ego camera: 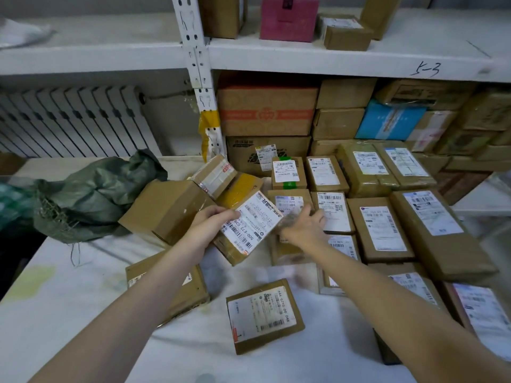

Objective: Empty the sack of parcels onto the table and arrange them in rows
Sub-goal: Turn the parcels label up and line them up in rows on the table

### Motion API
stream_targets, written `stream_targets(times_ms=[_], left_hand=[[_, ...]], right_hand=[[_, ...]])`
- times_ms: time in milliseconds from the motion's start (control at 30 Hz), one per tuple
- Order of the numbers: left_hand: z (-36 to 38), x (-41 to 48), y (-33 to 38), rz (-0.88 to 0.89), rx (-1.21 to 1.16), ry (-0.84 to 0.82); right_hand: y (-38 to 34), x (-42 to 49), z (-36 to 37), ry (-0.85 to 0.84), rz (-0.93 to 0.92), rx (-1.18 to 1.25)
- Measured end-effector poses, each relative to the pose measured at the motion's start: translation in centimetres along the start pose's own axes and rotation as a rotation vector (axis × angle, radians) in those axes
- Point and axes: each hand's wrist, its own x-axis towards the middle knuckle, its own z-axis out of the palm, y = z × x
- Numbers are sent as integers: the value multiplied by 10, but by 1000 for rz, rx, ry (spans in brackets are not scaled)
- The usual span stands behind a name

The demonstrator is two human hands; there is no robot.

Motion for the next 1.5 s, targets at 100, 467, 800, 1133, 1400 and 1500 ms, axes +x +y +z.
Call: stream_targets(times_ms=[100,467,800,1133,1400,1500], left_hand=[[2,6,0,-5,48,-16],[15,31,-12,-71,150,-94],[26,51,0,-85,340,-229],[38,103,38,-122,486,-358],[47,115,54,-133,493,-362],[46,115,53,-130,435,-319]], right_hand=[[-7,11,0,110,75,-14],[-11,54,18,176,-55,-181],[-37,120,-26,232,-474,-259],[-84,208,-7,-92,-568,-659],[-68,218,-10,-125,-404,-823],[-56,226,-17,-163,-442,-621]])
